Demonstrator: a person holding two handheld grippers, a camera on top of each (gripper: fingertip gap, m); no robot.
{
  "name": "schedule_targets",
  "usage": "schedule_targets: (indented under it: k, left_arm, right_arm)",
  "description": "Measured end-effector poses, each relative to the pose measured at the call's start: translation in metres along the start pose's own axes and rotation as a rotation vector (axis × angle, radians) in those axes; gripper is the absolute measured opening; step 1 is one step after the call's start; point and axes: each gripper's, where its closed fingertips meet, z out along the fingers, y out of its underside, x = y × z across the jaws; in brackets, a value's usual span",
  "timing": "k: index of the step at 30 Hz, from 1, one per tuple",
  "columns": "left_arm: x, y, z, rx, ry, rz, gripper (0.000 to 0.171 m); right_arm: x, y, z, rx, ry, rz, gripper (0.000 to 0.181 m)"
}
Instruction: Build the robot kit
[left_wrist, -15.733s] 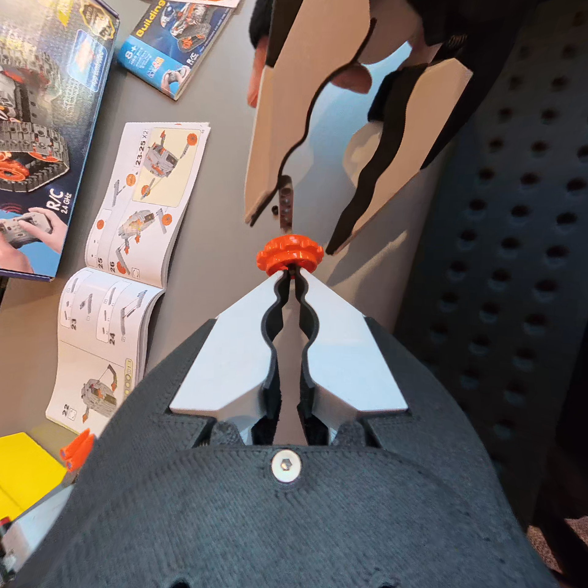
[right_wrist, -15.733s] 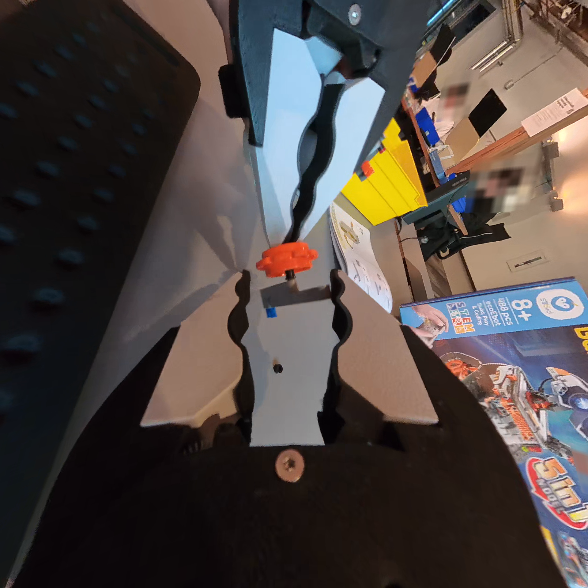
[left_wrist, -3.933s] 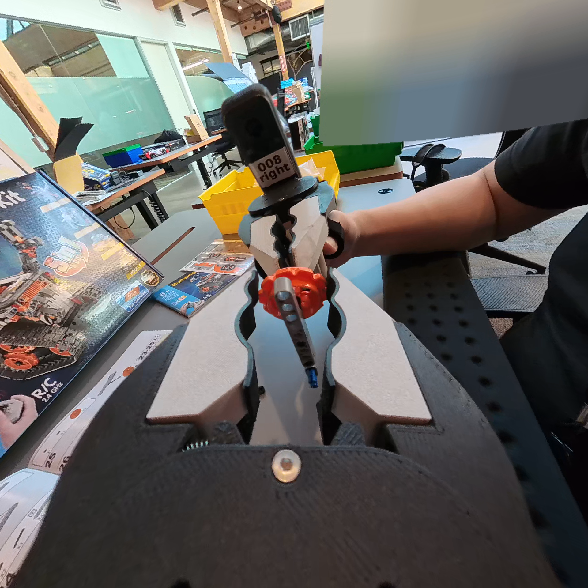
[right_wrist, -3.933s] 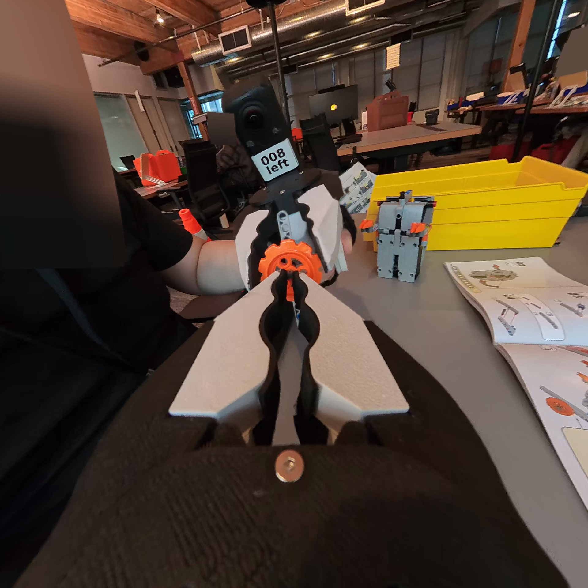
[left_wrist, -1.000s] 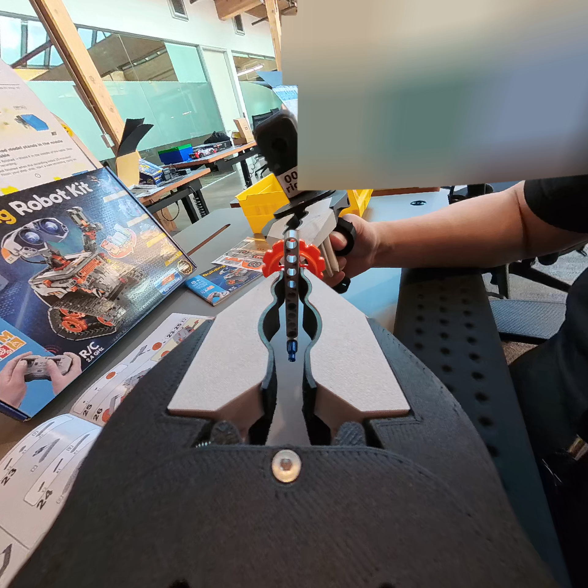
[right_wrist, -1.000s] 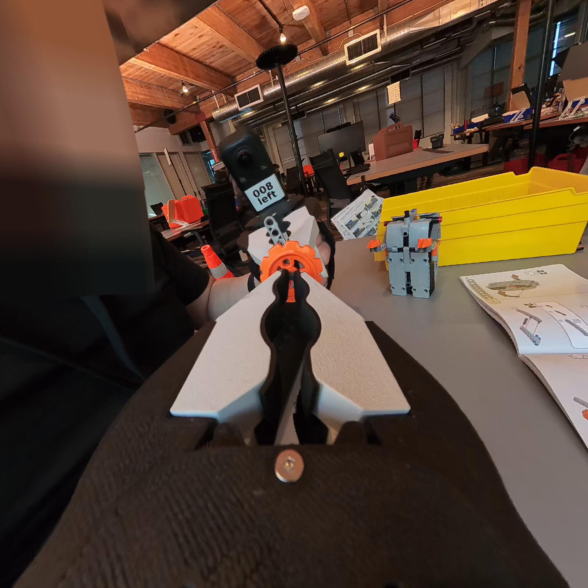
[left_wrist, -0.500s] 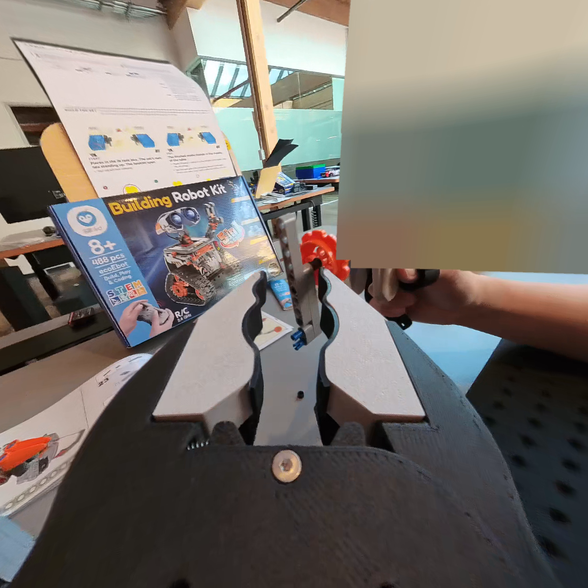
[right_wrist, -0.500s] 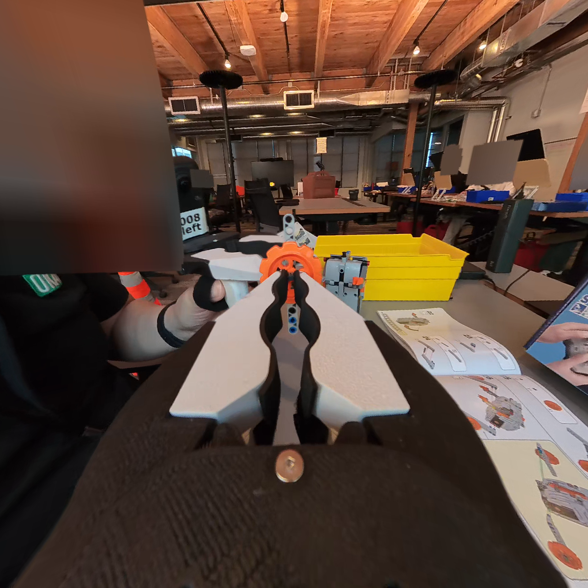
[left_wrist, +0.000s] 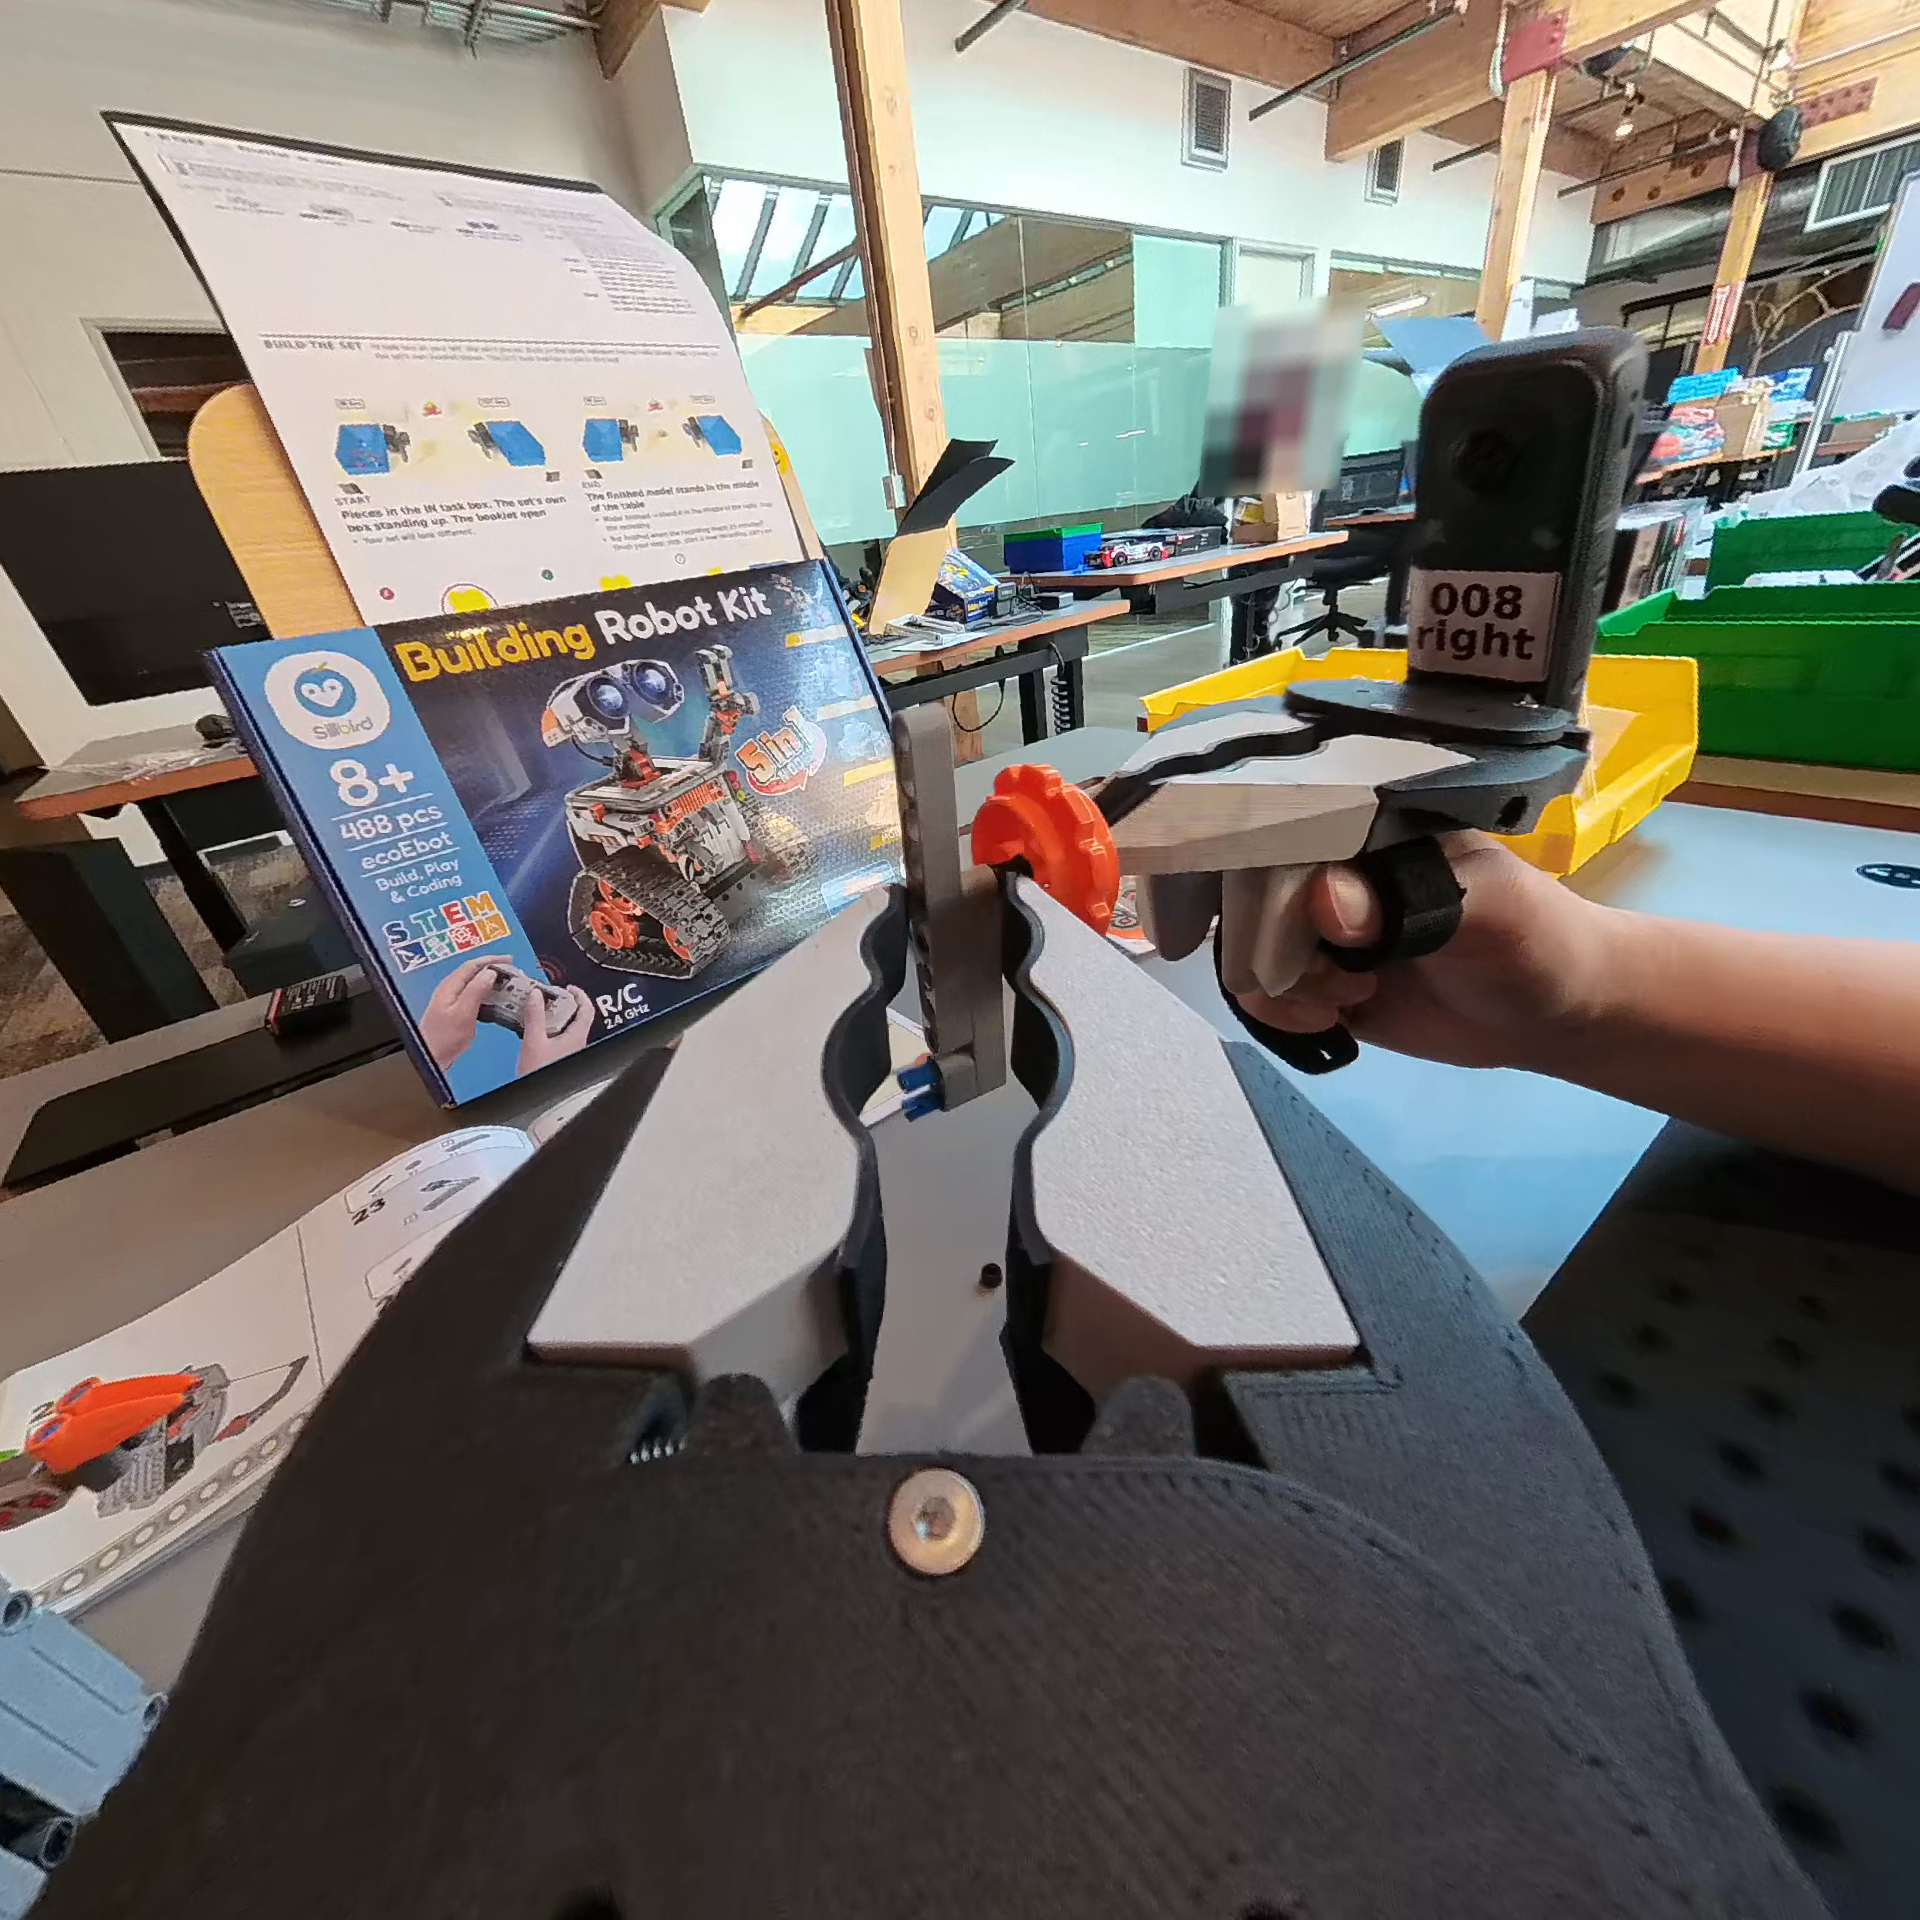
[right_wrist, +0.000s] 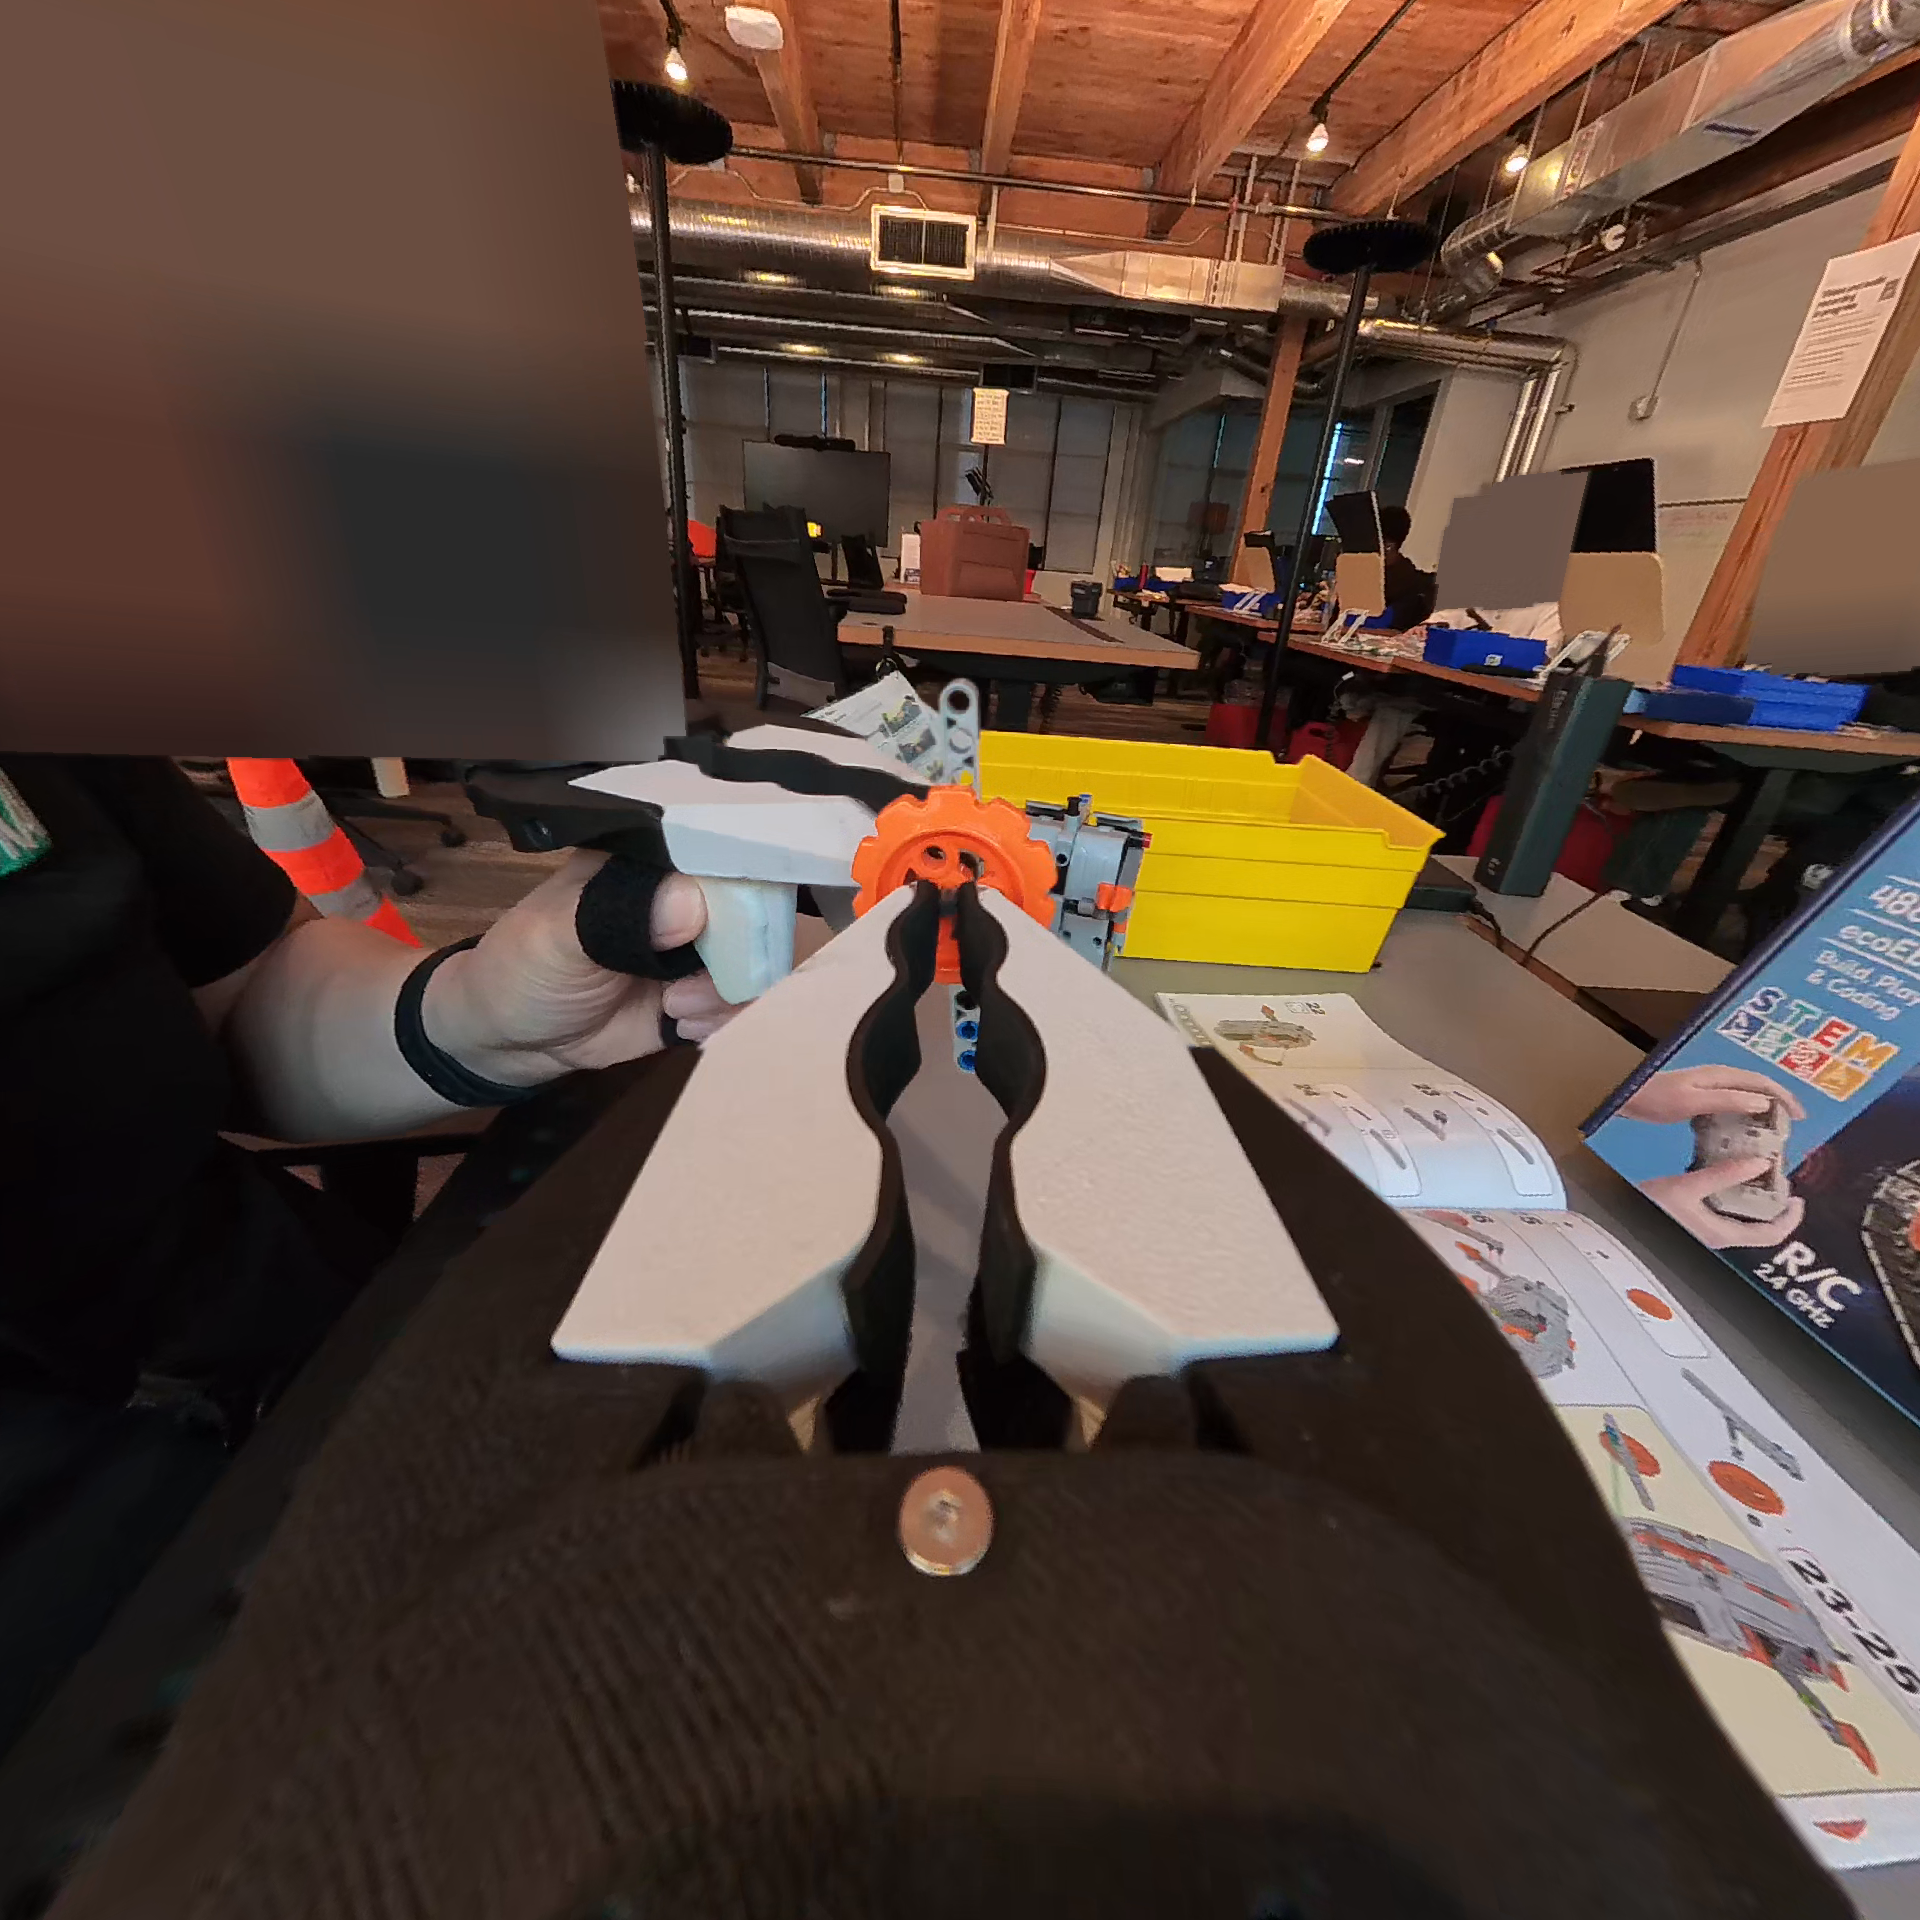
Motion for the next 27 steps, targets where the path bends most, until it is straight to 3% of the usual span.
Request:
schedule_targets:
  k: [8,13,17,22,27]
  left_arm:
    - [-0.004,0.001,0.001,0.007,-0.013,0.018,0.014]
    - [-0.010,0.003,-0.002,0.013,-0.024,-0.053,0.014]
    - [-0.014,0.000,-0.019,0.060,-0.021,-0.099,0.028]
    - [-0.022,0.024,-0.031,-0.075,-0.022,-0.066,0.046]
    - [-0.018,0.046,-0.030,-0.172,0.043,-0.279,0.052]
  right_arm:
    - [0.002,0.001,0.002,-0.001,0.029,0.001,0.002]
    - [0.005,0.004,0.004,-0.031,0.079,-0.034,0.002]
    - [0.006,0.020,0.009,-0.190,0.158,-0.206,0.002]
    - [0.005,0.049,0.015,-0.413,0.214,-0.407,0.002]
    - [0.003,0.060,0.021,-0.494,0.249,-0.501,0.002]
